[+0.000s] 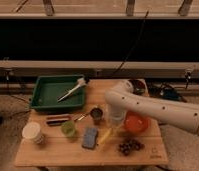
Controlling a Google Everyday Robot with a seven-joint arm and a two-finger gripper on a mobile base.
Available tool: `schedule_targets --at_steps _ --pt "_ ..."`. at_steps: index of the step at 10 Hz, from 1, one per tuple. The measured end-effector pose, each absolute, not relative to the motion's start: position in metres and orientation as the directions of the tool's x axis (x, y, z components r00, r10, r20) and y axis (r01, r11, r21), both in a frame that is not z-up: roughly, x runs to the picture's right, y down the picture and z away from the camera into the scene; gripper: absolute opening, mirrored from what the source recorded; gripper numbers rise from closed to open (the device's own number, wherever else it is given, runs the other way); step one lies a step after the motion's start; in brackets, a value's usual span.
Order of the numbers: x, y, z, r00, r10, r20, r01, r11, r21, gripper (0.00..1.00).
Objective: Place banana in tray
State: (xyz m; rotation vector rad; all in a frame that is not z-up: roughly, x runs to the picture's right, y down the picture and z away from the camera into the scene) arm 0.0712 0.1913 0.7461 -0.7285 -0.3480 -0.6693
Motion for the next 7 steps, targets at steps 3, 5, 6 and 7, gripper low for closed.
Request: schedule_targets --at_steps 3,5,6,7 --pt "0.050 0.112 0.736 0.737 -0.466 0.490 0.671 0.592 -0.446 0.00" --pt "0.023 0.076 0.739 0.738 -0.475 0.480 0.668 0.619 -0.414 0.00" --pt "0.008 0.064 0.746 0.742 -0.472 0.476 0.661 0.635 -0.400 0.00" --pt "-0.010 0.055 0.752 0.745 -0.470 0.474 0.655 0.650 -0.385 0.00"
